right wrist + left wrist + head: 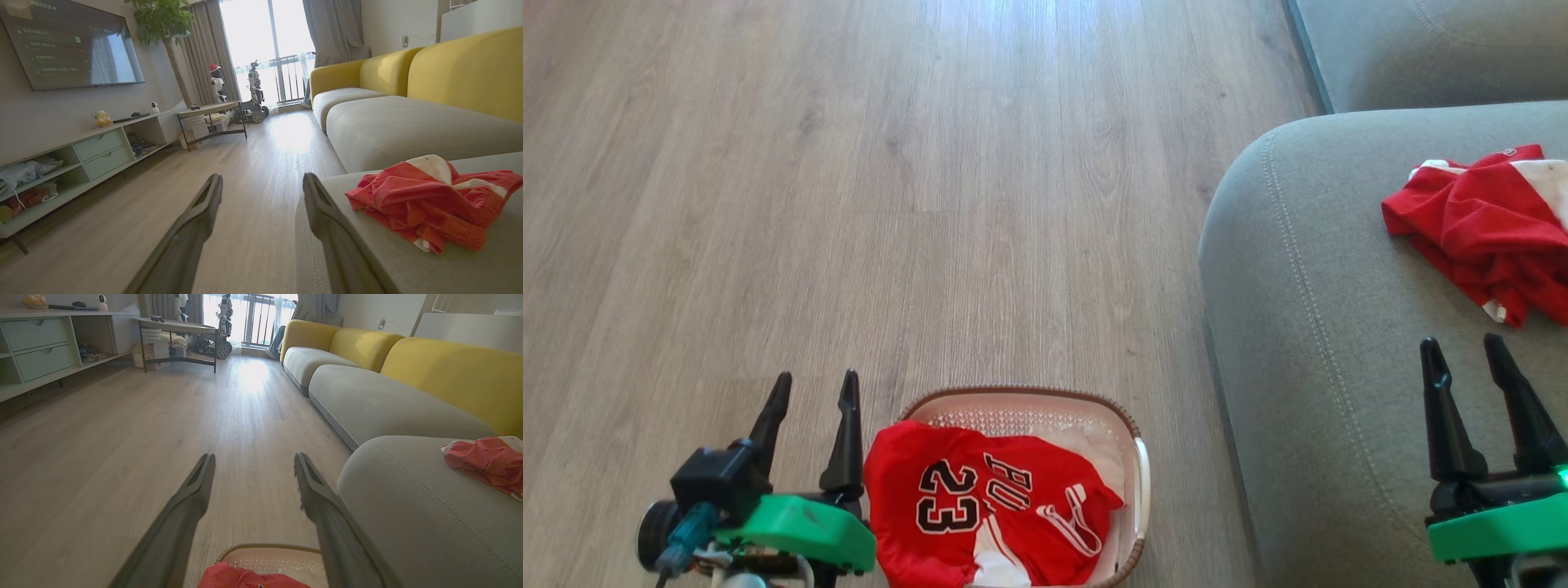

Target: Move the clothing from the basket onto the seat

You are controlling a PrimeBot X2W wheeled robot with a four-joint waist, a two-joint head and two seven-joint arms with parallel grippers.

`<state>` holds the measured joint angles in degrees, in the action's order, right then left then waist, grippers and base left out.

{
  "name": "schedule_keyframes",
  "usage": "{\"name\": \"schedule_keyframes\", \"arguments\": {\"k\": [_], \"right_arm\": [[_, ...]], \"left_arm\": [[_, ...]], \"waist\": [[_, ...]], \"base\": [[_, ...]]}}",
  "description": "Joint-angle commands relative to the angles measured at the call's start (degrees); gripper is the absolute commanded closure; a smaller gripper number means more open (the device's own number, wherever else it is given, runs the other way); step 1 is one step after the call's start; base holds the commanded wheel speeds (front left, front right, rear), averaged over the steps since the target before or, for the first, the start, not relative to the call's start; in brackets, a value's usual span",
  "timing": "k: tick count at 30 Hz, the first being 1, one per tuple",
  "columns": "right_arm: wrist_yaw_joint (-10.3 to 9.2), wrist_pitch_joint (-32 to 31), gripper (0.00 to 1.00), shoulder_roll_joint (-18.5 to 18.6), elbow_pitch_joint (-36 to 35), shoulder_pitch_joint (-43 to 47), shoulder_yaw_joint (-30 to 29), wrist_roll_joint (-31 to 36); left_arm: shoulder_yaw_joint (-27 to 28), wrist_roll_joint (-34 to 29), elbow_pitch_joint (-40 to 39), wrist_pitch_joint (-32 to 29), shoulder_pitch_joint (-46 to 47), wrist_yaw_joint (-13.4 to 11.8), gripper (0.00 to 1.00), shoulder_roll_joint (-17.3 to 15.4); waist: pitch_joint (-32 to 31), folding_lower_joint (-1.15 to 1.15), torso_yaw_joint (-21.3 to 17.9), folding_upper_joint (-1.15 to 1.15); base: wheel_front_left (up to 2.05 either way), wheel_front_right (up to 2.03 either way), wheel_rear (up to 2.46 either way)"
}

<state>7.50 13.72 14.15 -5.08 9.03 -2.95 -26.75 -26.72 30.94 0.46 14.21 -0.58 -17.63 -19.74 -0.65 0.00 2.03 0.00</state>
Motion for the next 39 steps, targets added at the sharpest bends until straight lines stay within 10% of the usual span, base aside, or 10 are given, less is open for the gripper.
{"name": "schedule_keyframes", "arguments": {"k": [1, 23, 39], "right_arm": [[-0.01, 0.6, 0.00, 0.9, -2.2, -1.5, 1.2, 0.3], [-0.01, 1.0, 0.00, 3.7, -3.0, -9.4, 1.7, -1.9], [-0.01, 1.3, 0.00, 5.7, -5.5, -18.8, 2.5, -4.4]], "left_arm": [[3.1, -0.6, -1.9, 0.6, 2.2, 0.1, 0.00, -0.6], [1.0, -2.2, 1.1, -1.2, 10.6, 1.8, 0.00, 2.3], [-3.2, -2.5, 18.4, -4.7, 24.2, 6.3, 0.00, 6.8]], "waist": [[0.1, 0.00, 0.0, 0.00], [12.4, 0.00, -3.4, 0.00], [27.1, 0.00, -7.7, 0.00]], "base": [[0.00, 0.00, 0.00], [0.00, 0.00, 0.00], [0.00, 0.00, 0.00]]}}
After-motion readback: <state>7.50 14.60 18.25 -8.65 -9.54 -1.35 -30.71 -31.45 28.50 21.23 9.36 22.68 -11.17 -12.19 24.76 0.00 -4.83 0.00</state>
